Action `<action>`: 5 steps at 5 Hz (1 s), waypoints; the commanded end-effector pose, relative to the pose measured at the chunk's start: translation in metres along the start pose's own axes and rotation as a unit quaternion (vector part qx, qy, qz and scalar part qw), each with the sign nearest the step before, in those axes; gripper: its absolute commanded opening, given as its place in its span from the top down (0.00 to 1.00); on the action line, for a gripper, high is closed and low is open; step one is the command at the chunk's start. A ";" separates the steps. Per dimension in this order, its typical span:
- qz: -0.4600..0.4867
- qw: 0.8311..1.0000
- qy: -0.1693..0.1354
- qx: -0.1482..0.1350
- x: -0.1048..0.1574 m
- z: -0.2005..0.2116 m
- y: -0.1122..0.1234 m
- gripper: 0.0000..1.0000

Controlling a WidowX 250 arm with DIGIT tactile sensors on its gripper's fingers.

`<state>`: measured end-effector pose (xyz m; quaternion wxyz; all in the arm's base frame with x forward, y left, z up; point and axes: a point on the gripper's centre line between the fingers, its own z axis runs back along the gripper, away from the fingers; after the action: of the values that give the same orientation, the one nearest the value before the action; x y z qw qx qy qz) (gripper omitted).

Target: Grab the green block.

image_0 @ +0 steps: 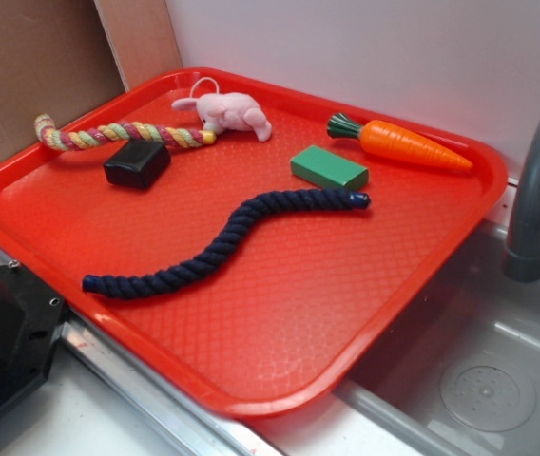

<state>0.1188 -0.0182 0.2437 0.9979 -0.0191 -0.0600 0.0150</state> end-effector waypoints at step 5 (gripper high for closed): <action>0.213 0.975 -0.055 -0.025 0.118 -0.128 -0.021 0.00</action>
<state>0.2405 -0.0456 0.1169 0.9711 -0.0459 -0.0879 0.2173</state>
